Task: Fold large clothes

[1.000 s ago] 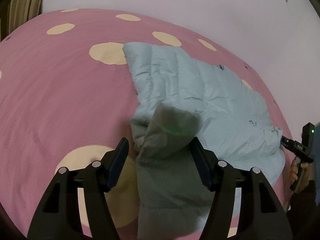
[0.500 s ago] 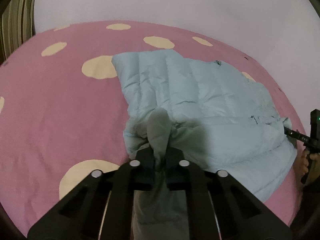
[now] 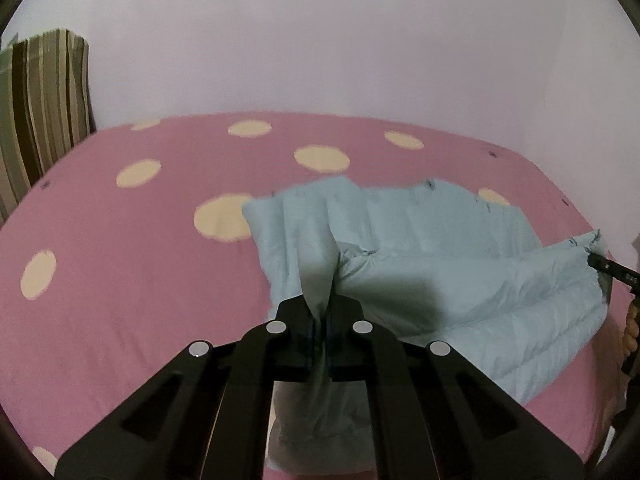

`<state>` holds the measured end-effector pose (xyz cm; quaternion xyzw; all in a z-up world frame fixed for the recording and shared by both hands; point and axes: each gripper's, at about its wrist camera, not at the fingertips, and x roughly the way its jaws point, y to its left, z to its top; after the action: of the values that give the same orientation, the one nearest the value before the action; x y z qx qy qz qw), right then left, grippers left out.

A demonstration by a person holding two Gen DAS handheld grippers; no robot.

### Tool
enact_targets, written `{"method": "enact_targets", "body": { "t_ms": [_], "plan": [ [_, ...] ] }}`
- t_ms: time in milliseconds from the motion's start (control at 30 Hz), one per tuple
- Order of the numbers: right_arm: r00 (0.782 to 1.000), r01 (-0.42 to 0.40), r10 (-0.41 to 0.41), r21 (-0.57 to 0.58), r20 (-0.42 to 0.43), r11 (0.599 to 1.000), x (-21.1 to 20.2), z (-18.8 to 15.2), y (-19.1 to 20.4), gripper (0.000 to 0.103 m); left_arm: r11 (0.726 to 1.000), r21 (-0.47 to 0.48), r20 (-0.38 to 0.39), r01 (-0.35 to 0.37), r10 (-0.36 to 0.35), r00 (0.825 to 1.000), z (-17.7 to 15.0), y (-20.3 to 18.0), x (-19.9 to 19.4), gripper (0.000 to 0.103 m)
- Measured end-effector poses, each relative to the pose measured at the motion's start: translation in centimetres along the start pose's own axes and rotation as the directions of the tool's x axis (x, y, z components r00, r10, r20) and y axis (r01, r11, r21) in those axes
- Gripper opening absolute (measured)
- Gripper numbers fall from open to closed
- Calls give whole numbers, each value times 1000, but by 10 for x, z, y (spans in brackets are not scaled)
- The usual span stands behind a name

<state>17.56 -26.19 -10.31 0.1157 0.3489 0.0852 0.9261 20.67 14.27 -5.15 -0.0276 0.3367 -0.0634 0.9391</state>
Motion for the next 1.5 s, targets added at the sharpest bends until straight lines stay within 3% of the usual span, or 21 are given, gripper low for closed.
{"method": "enact_targets", "body": {
  "t_ms": [300, 533, 800, 1033, 1333, 1500],
  "plan": [
    [996, 43, -41, -20, 75, 999, 40, 85, 8, 6, 994, -50, 22, -98, 99, 995, 84, 7, 52, 3],
    [995, 96, -96, 0, 17, 995, 115, 128, 2, 6, 983, -52, -24, -177, 176, 984, 120, 9, 124, 3],
    [983, 143, -136, 46, -127, 989, 199, 116, -22, 6, 968, -52, -177, -247, 235, 956, 100, 21, 211, 3],
    [968, 177, -165, 49, -188, 983, 237, 91, -36, 6, 960, -31, -227, -277, 263, 938, 74, 24, 248, 4],
    [974, 183, -177, 31, -138, 983, 238, 80, -35, 6, 951, -40, -191, -308, 295, 936, 65, 23, 259, 5],
    [975, 181, -176, 25, -137, 983, 226, 86, -31, 18, 946, -23, -189, -324, 314, 930, 71, 22, 235, 15]
  ]
}}
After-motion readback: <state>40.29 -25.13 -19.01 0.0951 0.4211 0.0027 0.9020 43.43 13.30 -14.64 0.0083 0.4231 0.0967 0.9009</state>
